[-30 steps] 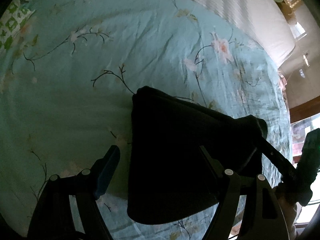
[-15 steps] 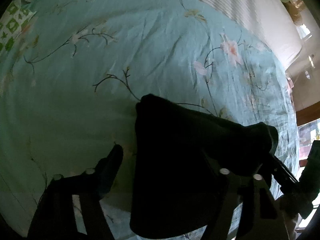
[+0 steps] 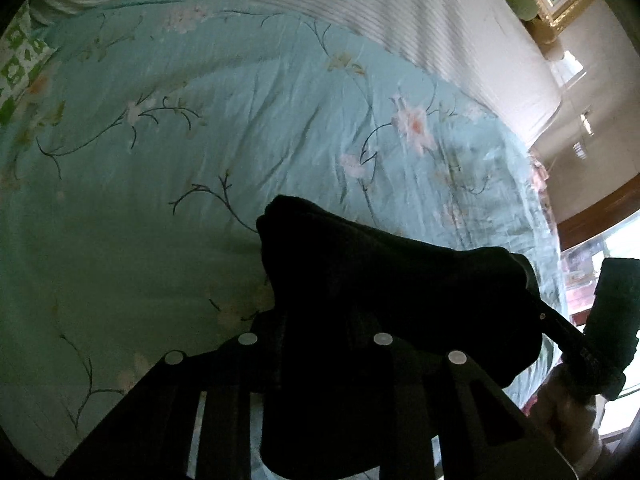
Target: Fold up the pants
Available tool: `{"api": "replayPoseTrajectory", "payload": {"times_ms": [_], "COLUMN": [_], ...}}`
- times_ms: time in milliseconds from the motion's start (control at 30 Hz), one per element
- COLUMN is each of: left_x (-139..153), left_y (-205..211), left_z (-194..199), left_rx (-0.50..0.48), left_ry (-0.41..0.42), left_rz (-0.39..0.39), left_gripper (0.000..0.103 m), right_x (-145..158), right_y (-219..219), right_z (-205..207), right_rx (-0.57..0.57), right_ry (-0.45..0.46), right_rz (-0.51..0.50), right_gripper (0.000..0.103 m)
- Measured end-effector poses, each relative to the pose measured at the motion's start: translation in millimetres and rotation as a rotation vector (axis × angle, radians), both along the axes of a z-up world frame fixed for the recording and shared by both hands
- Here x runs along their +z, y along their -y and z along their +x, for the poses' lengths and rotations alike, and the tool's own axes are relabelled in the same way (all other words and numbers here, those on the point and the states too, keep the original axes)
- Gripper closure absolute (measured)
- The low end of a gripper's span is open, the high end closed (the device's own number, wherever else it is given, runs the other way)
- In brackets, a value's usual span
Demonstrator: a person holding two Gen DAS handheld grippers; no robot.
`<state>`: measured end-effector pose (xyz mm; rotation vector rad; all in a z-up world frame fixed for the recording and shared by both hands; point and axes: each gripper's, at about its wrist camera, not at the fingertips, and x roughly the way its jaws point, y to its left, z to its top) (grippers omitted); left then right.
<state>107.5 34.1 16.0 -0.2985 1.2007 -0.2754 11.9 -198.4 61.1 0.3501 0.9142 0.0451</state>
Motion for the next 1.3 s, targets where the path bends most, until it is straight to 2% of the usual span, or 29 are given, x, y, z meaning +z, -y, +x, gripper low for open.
{"api": "replayPoseTrajectory", "payload": {"times_ms": [133, 200, 267, 300, 400, 500, 733, 900, 967, 1100, 1300], "left_x": [-18, -26, -31, -35, -45, -46, -29, -20, -20, -31, -51], "left_y": [7, 4, -1, -4, -8, -4, -12, -24, -26, -19, -10], "left_z": [6, 8, 9, 10, 12, 13, 4, -7, -10, -16, -15], "left_rx": [0.001, 0.013, 0.023, 0.026, 0.024, 0.018, 0.029, 0.044, 0.039, 0.012, -0.012], "left_ry": [-0.021, -0.033, -0.036, -0.037, -0.047, -0.042, -0.043, -0.066, -0.081, -0.108, -0.104], "left_rz": [0.068, 0.073, 0.062, 0.059, 0.039, 0.054, 0.051, 0.025, 0.005, 0.026, 0.086], "left_gripper": [0.078, 0.074, 0.061, 0.058, 0.055, 0.054, 0.051, 0.044, 0.034, 0.034, 0.034], "right_x": [-24, -37, -43, -46, -64, -74, -64, -56, -54, -60, -72], "right_y": [0, 3, 8, 11, 26, 35, 43, 40, 38, 36, 40], "right_z": [12, 14, 9, 7, 4, 0, -13, -18, -20, -17, -16], "right_rx": [-0.012, -0.037, -0.058, -0.064, -0.087, -0.100, -0.114, -0.120, -0.111, -0.100, -0.091], "right_ry": [-0.086, -0.120, -0.099, -0.096, -0.114, -0.105, -0.096, -0.096, -0.084, -0.105, -0.119], "right_rz": [-0.089, -0.139, -0.162, -0.165, -0.123, -0.073, 0.073, 0.099, 0.115, 0.096, 0.098], "right_gripper": [0.078, 0.061, 0.050, 0.046, 0.045, 0.045, 0.045, 0.045, 0.045, 0.043, 0.043]}}
